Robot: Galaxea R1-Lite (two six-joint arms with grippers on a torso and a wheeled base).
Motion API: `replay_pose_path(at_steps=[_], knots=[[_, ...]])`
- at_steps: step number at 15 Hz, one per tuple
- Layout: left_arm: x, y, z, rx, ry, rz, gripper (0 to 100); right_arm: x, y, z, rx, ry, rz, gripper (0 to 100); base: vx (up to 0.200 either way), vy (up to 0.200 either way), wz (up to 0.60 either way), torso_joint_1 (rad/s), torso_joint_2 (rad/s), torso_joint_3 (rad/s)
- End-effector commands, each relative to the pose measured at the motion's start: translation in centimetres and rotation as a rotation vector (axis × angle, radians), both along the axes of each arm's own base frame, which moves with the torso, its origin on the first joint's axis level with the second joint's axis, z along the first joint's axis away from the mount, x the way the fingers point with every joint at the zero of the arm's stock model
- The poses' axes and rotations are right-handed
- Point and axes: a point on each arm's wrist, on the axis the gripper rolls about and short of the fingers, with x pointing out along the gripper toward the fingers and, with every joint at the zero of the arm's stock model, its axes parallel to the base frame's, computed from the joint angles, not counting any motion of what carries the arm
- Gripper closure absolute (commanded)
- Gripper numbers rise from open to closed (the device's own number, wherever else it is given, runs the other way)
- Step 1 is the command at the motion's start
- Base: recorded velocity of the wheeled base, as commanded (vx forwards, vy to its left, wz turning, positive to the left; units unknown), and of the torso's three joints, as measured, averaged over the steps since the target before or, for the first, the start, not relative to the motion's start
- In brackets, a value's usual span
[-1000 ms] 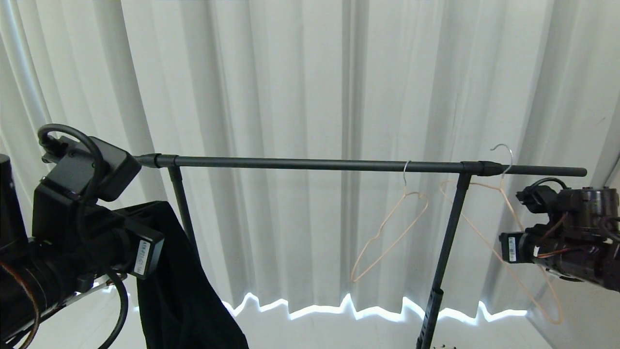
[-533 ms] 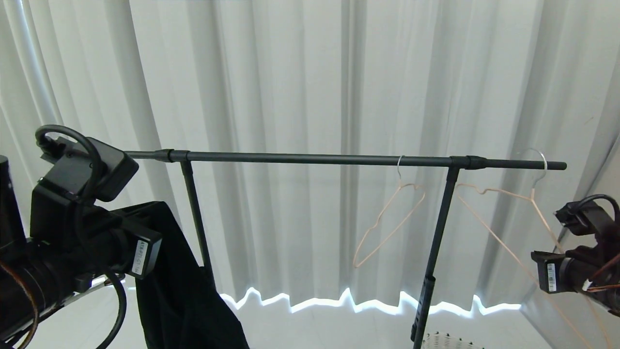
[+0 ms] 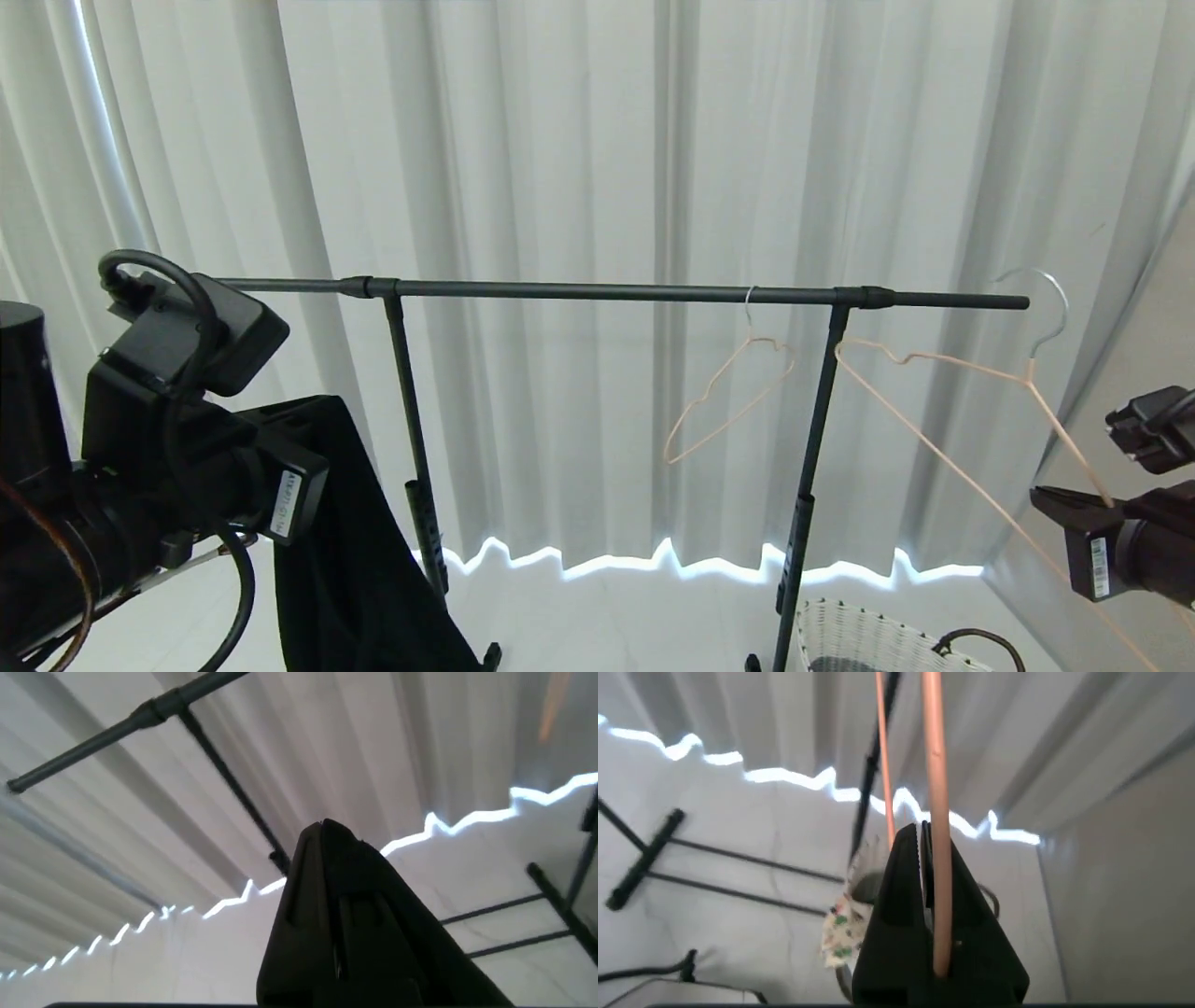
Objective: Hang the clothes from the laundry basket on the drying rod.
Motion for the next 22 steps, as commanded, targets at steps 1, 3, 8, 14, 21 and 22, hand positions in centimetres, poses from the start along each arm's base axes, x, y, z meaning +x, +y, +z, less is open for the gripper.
replay_pose_path(at_steps=[1,3,8,14,21,22], knots=[[0.2,-0.1,-0.3,0.003,0.016,-0.022,100,-1.5,1.6,1.0,0.020,-0.045,0.128,100,0.000,0.000,0.00,0.000,0.00,0.000],[0.3,-1.0,-0.6,-0.012,0.039,-0.071,100,-2.6,3.8,1.1,0.031,-0.045,0.289,100,0.000,0.000,0.00,0.000,0.00,0.000],[2.8,-2.9,-1.2,-0.075,0.112,-0.052,100,-5.2,7.5,0.8,0.111,0.023,0.534,100,0.000,0.000,0.00,0.000,0.00,0.000],[6.4,-4.9,-1.3,-0.276,0.190,0.049,100,-8.2,9.7,0.8,0.245,0.129,0.695,100,0.000,0.000,0.00,0.000,0.00,0.000],[6.2,-5.5,-0.9,-0.356,0.202,0.055,100,-7.9,12.6,0.9,0.267,0.212,0.765,100,0.000,0.000,0.00,0.000,0.00,0.000],[6.2,-5.5,-0.9,-0.355,0.203,0.056,100,-7.8,12.7,0.9,0.269,0.214,0.771,100,0.000,0.000,0.00,0.000,0.00,0.000]])
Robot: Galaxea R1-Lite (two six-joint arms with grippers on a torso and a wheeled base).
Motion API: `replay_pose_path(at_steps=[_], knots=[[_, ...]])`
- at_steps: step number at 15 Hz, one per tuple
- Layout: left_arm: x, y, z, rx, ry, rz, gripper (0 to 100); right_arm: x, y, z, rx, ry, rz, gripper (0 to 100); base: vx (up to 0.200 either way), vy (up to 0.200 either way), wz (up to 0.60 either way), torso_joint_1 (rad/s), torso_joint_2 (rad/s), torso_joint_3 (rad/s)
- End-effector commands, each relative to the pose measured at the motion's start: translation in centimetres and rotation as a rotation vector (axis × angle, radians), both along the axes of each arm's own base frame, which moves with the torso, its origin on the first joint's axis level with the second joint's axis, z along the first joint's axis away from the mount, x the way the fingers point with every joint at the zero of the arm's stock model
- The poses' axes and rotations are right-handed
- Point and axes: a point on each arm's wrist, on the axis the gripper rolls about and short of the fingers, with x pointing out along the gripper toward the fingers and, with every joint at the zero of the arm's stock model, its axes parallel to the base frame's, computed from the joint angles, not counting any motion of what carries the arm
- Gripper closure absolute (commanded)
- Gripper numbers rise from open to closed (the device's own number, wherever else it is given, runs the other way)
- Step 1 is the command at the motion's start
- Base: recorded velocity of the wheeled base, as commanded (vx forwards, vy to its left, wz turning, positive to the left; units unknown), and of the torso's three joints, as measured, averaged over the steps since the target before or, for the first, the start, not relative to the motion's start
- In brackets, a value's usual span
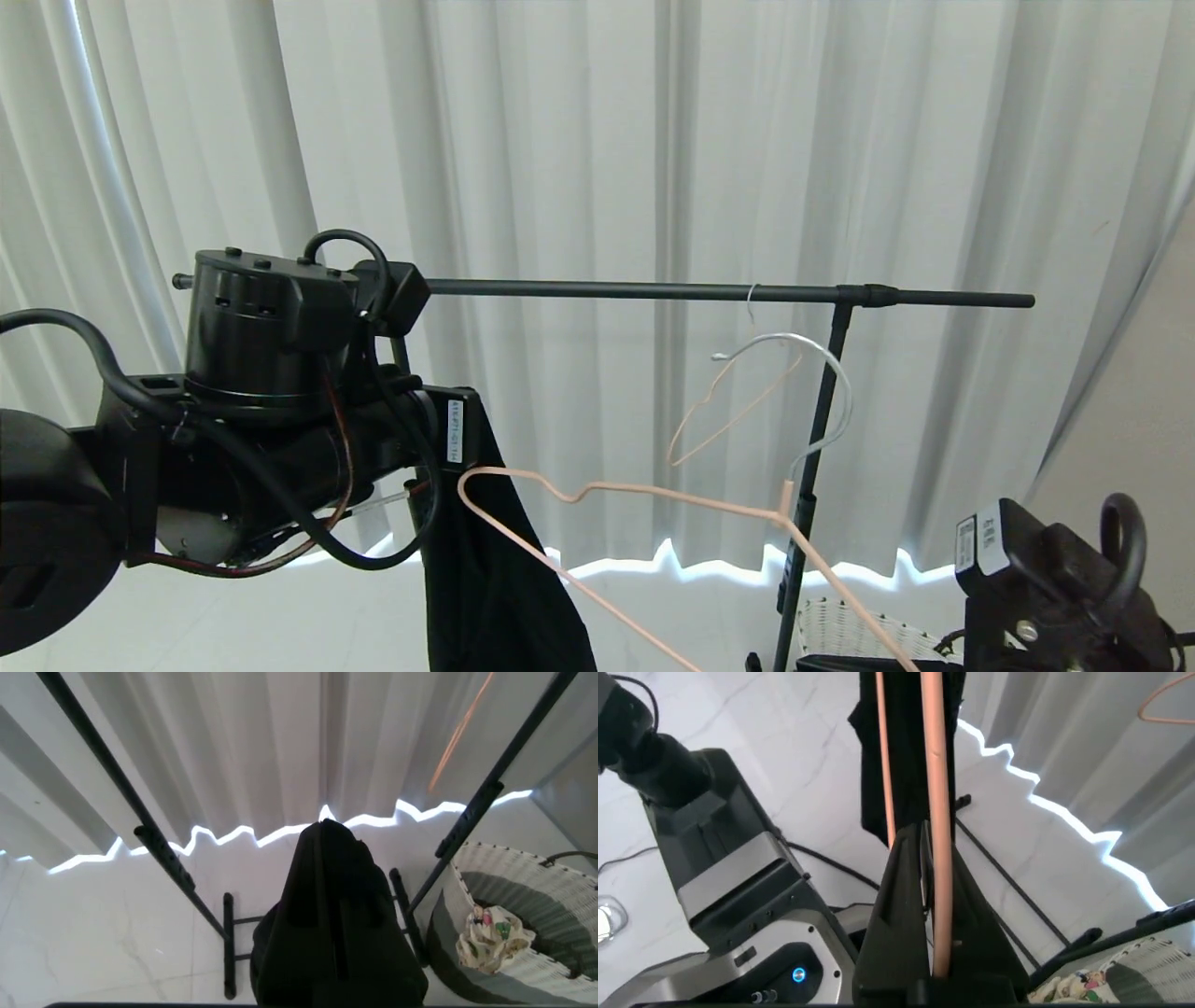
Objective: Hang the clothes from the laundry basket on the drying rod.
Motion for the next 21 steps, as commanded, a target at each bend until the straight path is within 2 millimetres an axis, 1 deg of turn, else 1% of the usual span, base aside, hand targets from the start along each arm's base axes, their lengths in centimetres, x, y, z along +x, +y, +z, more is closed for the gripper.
replay_pose_path(at_steps=[1,3,4,6,9,12,14,15,16,19,21], knots=[[0.0,0.0,-0.1,0.002,0.001,0.003,100,0.2,0.4,-0.3,-0.016,0.008,0.003,100,0.000,0.000,0.00,0.000,0.00,0.000],[-0.1,-0.1,0.1,0.000,-0.005,-0.004,100,0.4,0.5,-0.4,-0.022,0.011,-0.010,100,0.000,0.000,0.00,0.000,0.00,0.000],[-0.3,-0.2,0.2,-0.002,-0.007,-0.010,100,0.8,0.5,-0.7,-0.032,0.014,-0.030,100,0.000,0.000,0.00,0.000,0.00,0.000],[-0.4,-0.2,0.3,-0.005,-0.011,-0.014,100,1.2,0.9,-0.6,-0.035,0.015,-0.038,100,0.000,0.000,0.00,0.000,0.00,0.000],[-1.2,-0.8,0.7,-0.014,-0.024,-0.049,100,2.2,2.4,-0.5,-0.040,0.018,-0.051,100,0.000,0.000,0.00,0.000,0.00,0.000],[-1.5,-0.9,1.0,-0.020,-0.032,-0.058,100,3.0,4.1,-0.3,-0.017,0.007,-0.052,100,0.000,0.000,0.00,0.000,0.00,0.000],[-1.7,-0.7,1.3,-0.027,-0.043,-0.060,100,3.5,5.1,-0.8,-0.017,0.006,-0.054,100,0.000,0.000,0.00,0.000,0.00,0.000],[-1.8,-0.7,1.3,-0.028,-0.045,-0.062,100,3.6,5.3,-1.0,-0.020,0.008,-0.052,100,0.000,0.000,0.00,0.000,0.00,0.000],[-2.2,-0.8,1.6,-0.035,-0.055,-0.075,100,3.9,6.0,-1.3,-0.024,0.010,-0.051,100,0.000,0.000,0.00,0.000,0.00,0.000],[-3.6,-1.8,2.9,-0.064,-0.095,-0.143,100,4.7,7.7,-1.8,-0.034,0.016,-0.048,100,0.000,0.000,0.00,0.000,0.00,0.000],[-4.3,-2.9,3.9,-0.087,-0.122,-0.195,100,5.2,8.8,-1.8,-0.024,0.027,-0.051,100,0.000,0.000,0.00,0.000,0.00,0.000]])
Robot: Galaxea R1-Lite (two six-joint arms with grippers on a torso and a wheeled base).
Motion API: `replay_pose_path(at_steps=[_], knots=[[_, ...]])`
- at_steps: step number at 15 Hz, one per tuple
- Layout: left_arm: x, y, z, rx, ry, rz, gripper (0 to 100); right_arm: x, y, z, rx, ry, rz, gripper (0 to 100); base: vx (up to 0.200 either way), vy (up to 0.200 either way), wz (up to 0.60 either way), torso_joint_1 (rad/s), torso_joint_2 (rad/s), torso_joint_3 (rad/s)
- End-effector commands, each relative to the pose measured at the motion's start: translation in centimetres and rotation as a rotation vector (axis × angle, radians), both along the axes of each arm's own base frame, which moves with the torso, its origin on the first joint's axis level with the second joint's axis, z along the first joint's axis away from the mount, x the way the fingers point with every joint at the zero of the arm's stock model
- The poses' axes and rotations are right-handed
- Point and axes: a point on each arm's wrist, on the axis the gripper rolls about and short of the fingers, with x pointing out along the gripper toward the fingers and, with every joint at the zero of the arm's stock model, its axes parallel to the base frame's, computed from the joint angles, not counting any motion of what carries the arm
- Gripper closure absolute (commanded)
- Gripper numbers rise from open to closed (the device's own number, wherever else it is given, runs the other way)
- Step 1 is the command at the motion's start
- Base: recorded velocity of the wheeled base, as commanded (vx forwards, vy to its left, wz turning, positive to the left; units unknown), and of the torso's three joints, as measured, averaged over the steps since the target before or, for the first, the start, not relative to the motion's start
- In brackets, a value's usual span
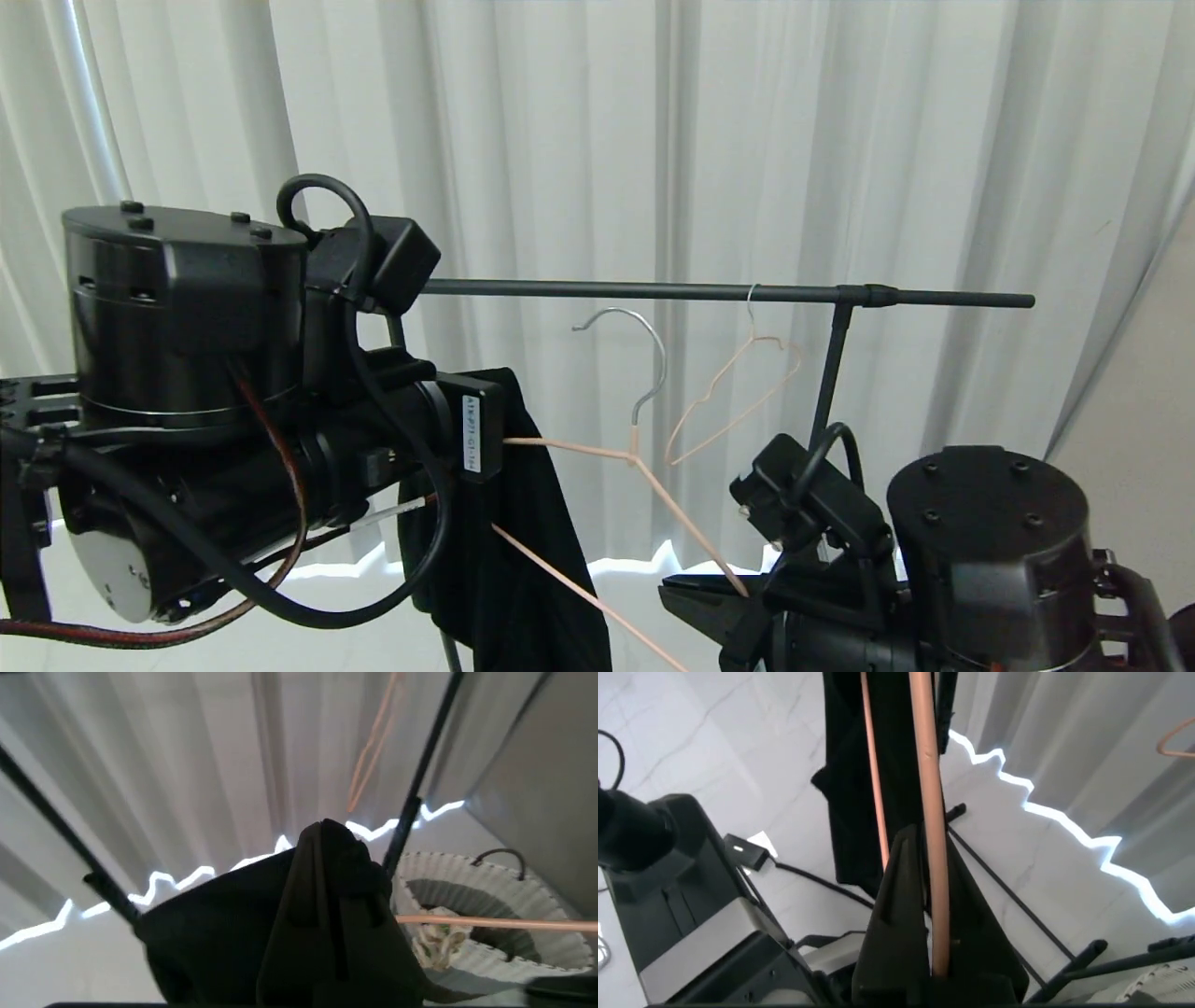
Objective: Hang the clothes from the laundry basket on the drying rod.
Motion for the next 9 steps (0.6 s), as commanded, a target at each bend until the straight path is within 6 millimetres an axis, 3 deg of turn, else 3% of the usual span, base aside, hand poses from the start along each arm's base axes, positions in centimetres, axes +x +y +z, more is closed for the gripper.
replay_pose_path(at_steps=[1,9], knots=[[-1.0,-1.0,1.3,-0.031,-0.035,-0.056,100,0.6,1.6,-0.6,-0.005,0.023,-0.006,100,0.000,0.000,0.00,0.000,0.00,0.000],[-2.4,-3.2,1.0,-0.004,-0.044,-0.097,100,0.9,2.9,-0.8,0.013,0.021,-0.002,100,0.000,0.000,0.00,0.000,0.00,0.000]])
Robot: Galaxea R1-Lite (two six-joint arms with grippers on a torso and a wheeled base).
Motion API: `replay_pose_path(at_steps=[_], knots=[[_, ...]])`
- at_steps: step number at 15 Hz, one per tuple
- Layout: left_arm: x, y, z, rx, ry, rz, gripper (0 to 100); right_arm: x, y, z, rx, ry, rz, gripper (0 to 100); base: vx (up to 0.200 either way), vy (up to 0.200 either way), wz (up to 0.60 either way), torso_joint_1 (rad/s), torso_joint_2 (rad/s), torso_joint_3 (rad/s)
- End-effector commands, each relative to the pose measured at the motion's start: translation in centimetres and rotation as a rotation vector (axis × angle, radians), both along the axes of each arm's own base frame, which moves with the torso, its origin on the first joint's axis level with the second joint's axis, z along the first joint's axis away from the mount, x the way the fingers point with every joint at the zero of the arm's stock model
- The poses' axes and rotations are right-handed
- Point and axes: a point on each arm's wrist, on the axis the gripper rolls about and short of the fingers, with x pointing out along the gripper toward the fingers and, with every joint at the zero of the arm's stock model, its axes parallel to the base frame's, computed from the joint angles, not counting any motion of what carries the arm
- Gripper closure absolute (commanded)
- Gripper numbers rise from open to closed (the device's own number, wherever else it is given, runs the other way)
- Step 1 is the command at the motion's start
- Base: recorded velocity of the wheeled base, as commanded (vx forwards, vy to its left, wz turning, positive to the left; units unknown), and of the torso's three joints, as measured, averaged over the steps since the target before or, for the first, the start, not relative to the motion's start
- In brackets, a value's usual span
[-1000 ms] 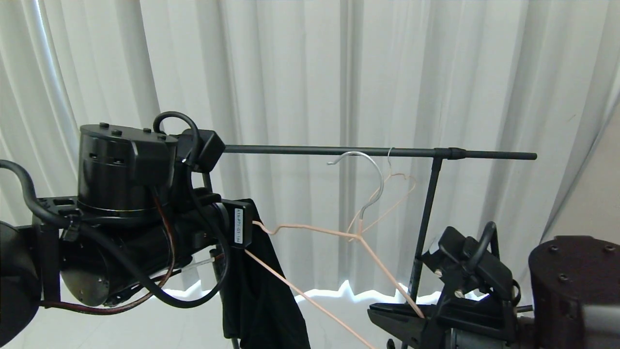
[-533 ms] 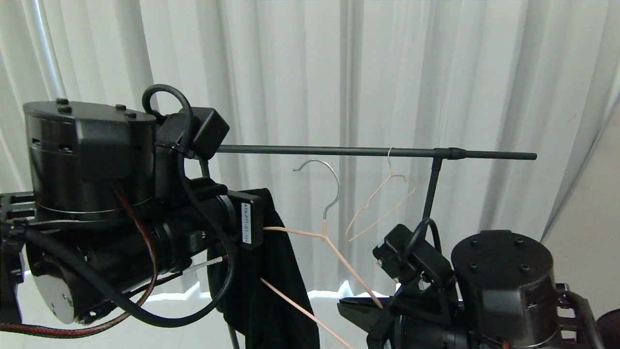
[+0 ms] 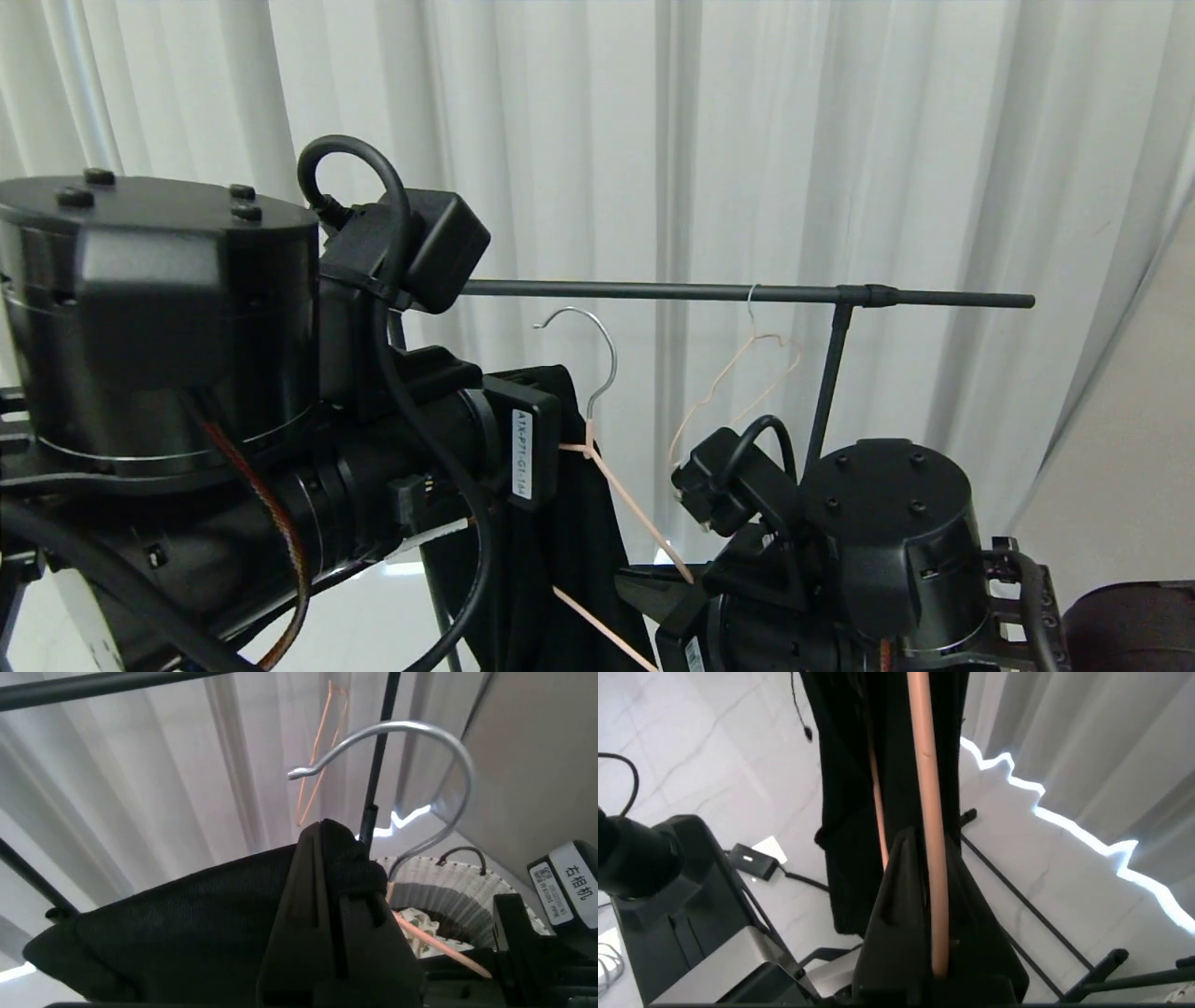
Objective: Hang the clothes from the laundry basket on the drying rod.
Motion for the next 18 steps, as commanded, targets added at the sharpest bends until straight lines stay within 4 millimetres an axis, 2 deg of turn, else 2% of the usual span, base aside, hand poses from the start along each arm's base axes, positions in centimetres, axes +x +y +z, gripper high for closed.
replay_pose_path(at_steps=[1,9,10,15,18], knots=[[-0.1,-0.3,-0.2,0.006,0.004,-0.006,100,0.0,0.1,-0.2,-0.005,0.001,-0.001,100,0.000,0.000,0.00,0.000,0.00,0.000],[0.0,0.1,-0.2,0.019,-0.011,0.076,100,0.7,-0.3,-0.1,-0.010,-0.037,-0.157,100,0.000,0.000,0.00,0.000,0.00,0.000],[0.0,0.1,-0.2,0.015,-0.014,0.076,0,0.9,-0.4,-0.1,-0.010,-0.048,-0.188,100,0.000,0.000,0.00,0.000,0.00,0.000],[0.1,0.4,0.1,0.006,-0.022,0.088,0,1.8,-1.0,0.3,-0.015,-0.080,-0.279,100,0.000,0.000,0.00,0.000,0.00,0.000],[0.1,0.5,-0.2,0.018,-0.021,0.107,0,2.4,-1.5,1.4,0.054,-0.120,-0.321,100,0.000,0.000,0.00,0.000,0.00,0.000]])
